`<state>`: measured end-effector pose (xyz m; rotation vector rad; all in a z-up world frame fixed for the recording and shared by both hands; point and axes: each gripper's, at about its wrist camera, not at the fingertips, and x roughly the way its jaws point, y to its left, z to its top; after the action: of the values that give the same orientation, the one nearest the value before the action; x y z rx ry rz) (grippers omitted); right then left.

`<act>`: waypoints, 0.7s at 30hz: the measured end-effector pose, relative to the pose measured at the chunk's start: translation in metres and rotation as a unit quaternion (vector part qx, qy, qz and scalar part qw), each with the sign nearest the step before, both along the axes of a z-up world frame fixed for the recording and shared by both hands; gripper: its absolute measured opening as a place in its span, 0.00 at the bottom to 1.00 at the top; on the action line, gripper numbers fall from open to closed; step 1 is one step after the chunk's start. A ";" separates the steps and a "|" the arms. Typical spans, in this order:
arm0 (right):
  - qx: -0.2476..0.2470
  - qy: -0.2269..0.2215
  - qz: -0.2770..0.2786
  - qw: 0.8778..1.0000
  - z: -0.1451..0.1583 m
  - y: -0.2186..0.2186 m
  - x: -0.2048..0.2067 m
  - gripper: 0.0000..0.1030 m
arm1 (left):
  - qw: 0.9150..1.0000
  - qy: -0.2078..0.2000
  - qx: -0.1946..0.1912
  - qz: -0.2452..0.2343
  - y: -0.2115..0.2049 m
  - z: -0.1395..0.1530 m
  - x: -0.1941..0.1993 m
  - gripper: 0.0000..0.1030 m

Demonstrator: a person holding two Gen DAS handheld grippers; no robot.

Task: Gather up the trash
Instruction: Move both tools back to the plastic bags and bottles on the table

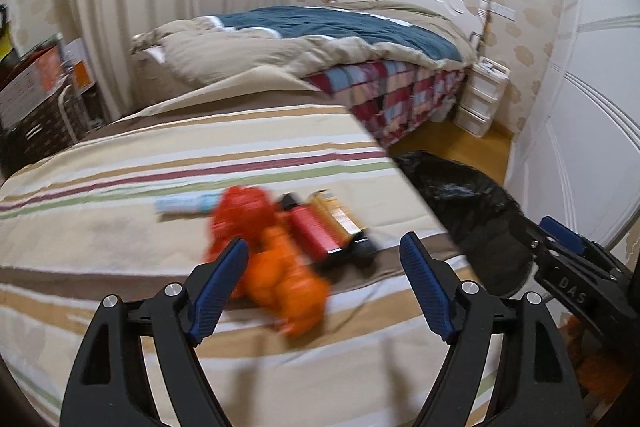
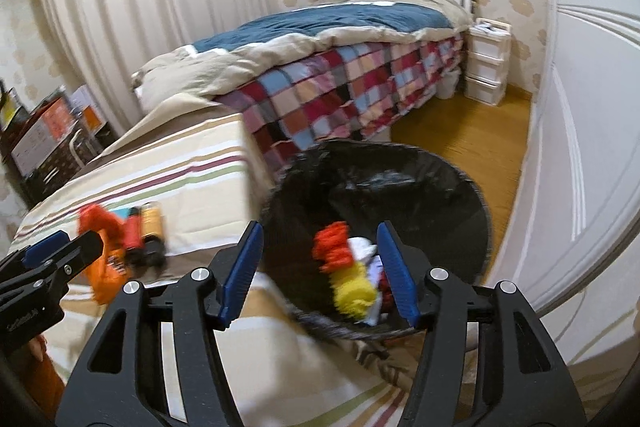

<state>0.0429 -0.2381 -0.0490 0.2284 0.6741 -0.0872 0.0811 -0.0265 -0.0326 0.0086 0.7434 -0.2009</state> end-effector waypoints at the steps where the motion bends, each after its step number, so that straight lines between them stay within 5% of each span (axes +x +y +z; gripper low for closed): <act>1: -0.002 0.000 0.006 1.000 0.001 0.006 -0.001 0.56 | 1.000 0.001 0.002 0.010 0.009 -0.001 -0.002 0.77; 21: -0.023 0.001 0.139 0.990 0.015 0.127 0.001 0.56 | 0.990 0.021 0.001 0.139 0.134 -0.021 -0.025 0.77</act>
<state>0.0443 -0.1114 -0.0337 0.0884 0.6995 0.1645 0.0564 0.1075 -0.0538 -0.0981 0.7791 0.0657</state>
